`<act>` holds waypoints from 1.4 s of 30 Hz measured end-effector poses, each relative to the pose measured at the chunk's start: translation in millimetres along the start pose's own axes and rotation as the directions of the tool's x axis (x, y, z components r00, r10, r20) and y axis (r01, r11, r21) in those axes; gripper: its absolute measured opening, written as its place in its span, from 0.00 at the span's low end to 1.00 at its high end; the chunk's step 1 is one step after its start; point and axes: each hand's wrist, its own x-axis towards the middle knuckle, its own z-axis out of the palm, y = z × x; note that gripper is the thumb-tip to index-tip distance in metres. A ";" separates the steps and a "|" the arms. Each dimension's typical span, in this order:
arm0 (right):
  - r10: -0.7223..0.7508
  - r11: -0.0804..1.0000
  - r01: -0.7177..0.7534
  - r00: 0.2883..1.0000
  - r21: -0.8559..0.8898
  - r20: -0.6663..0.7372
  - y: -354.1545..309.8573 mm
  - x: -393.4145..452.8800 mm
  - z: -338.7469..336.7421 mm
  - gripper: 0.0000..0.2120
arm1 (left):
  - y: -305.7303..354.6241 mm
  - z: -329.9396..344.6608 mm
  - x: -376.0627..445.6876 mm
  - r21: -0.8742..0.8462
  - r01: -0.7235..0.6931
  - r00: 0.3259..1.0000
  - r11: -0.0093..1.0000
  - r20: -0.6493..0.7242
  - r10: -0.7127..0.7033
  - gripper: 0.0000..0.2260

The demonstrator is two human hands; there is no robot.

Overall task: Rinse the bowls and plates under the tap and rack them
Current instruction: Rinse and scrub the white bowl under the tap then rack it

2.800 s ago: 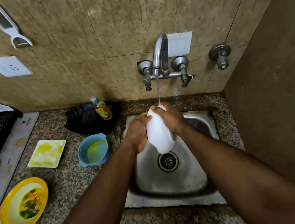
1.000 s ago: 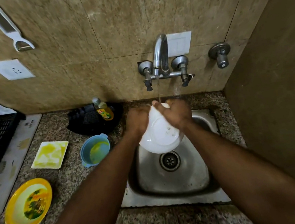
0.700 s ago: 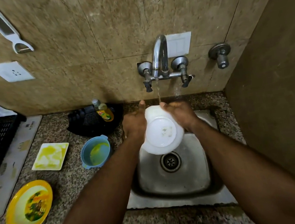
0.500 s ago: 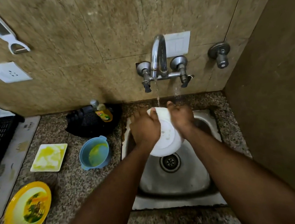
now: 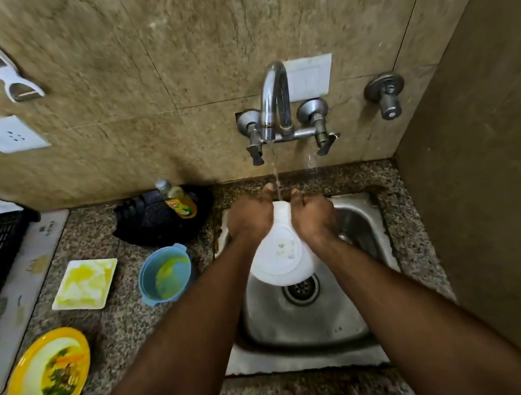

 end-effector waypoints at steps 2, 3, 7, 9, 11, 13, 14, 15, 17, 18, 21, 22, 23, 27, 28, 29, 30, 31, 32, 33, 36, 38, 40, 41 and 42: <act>0.068 0.997 -0.068 0.998 0.027 0.006 -3.4 12.5 -3.2 0.26 | 4.9 10.5 -1.5 -0.045 -0.121 0.990 0.992 -0.080 0.117 0.33; 0.075 0.997 -0.075 0.997 0.030 0.007 -6.2 19.4 -6.9 0.26 | 7.9 16.1 -3.1 -0.020 -0.212 0.973 0.977 -0.100 0.209 0.34; -0.018 1.000 0.018 0.999 -0.002 0.031 -15.0 37.4 -16.8 0.25 | 11.0 15.9 5.1 -0.159 -0.240 0.966 0.958 -0.132 0.221 0.28; -0.041 0.999 0.041 0.998 0.004 0.040 -15.6 39.8 -16.3 0.25 | 13.2 10.4 15.3 -0.248 -0.140 0.987 0.959 -0.116 0.114 0.28; -0.043 0.999 0.042 0.998 0.014 0.046 -15.4 40.1 -15.2 0.25 | 13.0 6.5 32.2 -0.331 0.017 0.998 0.944 -0.055 -0.037 0.26; -0.028 1.000 0.028 0.999 0.005 0.033 -16.6 40.8 -15.0 0.25 | 13.7 7.5 43.1 -0.336 0.072 0.995 0.939 -0.038 -0.090 0.23; -0.013 1.000 0.014 1.000 -0.004 0.024 -18.0 41.2 -16.2 0.24 | 15.6 8.9 40.7 -0.319 0.034 0.997 0.947 -0.051 -0.053 0.22; 0.002 1.000 -0.002 1.000 0.002 0.014 -19.0 42.9 -17.2 0.24 | 19.4 8.8 34.4 -0.292 -0.027 0.998 0.956 -0.064 0.009 0.22; -0.002 1.000 0.002 1.000 0.023 -0.001 -20.5 47.2 -20.2 0.24 | 24.2 13.3 20.2 -0.234 -0.142 0.986 0.962 -0.119 0.117 0.25; -0.030 0.999 0.030 0.999 0.020 0.009 -20.4 49.3 -20.9 0.24 | 23.5 13.8 14.8 -0.225 -0.154 0.983 0.962 -0.137 0.125 0.29; -0.141 0.983 0.122 0.981 0.137 0.136 -17.0 50.0 -20.8 0.25 | 13.8 11.6 18.4 -0.349 -0.011 0.994 0.937 -0.108 -0.028 0.29; -0.168 0.966 0.123 0.967 0.226 0.191 -14.8 47.5 -20.8 0.25 | 8.6 11.5 23.4 -0.418 0.026 0.992 0.908 -0.103 -0.076 0.26; -0.183 0.943 0.104 0.955 0.315 0.234 -11.4 44.0 -21.3 0.24 | 2.9 13.2 28.6 -0.478 0.089 0.984 0.874 -0.092 -0.150 0.26; -0.100 0.917 -0.043 0.937 0.395 0.334 11.6 32.9 -17.7 0.22 | -22.3 22.4 32.2 -0.428 0.319 0.938 0.846 0.012 -0.347 0.23; -0.078 0.927 -0.057 0.936 0.370 0.342 15.1 30.2 -14.7 0.23 | -26.9 22.4 28.8 -0.420 0.341 0.926 0.841 -0.006 -0.378 0.20; -0.065 0.933 -0.065 0.937 0.355 0.343 15.4 26.8 -12.4 0.24 | -31.8 27.1 28.5 -0.427 0.353 0.915 0.832 -0.027 -0.402 0.20; -0.056 0.938 -0.065 0.941 0.342 0.334 13.9 24.2 -9.7 0.24 | -30.5 27.3 22.4 -0.438 0.339 0.921 0.832 -0.024 -0.388 0.23; -0.057 0.944 -0.051 0.948 0.326 0.313 11.2 22.2 -7.3 0.26 | -26.5 28.1 15.8 -0.378 0.272 0.947 0.885 -0.061 -0.317 0.28; -0.063 0.957 -0.023 0.957 0.290 0.284 7.1 20.4 -6.1 0.26 | -18.2 29.1 7.5 -0.351 0.173 0.965 0.920 -0.128 -0.231 0.32; -0.074 0.969 0.009 0.964 0.248 0.254 2.8 18.9 -5.4 0.27 | -12.2 33.6 2.6 -0.288 0.051 0.979 0.956 -0.175 -0.105 0.33; -0.096 0.983 0.065 0.979 0.172 0.178 -5.4 18.9 -7.4 0.26 | -5.1 34.3 -9.3 -0.132 -0.153 0.970 0.979 -0.210 0.123 0.30; -0.094 0.988 0.073 0.983 0.133 0.158 -9.4 18.0 -11.8 0.26 | -7.6 33.0 -14.6 -0.001 -0.243 0.944 0.970 -0.231 0.236 0.29; -0.095 0.991 0.080 0.986 0.109 0.136 -10.4 15.9 -14.7 0.25 | -7.3 33.3 -18.2 0.125 -0.344 0.885 0.931 -0.287 0.366 0.26; -0.109 0.991 0.099 0.987 0.092 0.114 -10.2 14.1 -15.8 0.25 | -5.5 33.6 -20.3 0.150 -0.398 0.855 0.905 -0.296 0.425 0.24; -0.122 0.991 0.116 0.988 0.064 0.097 -10.2 11.8 -18.0 0.24 | -3.7 34.7 -19.8 0.162 -0.448 0.826 0.879 -0.302 0.476 0.23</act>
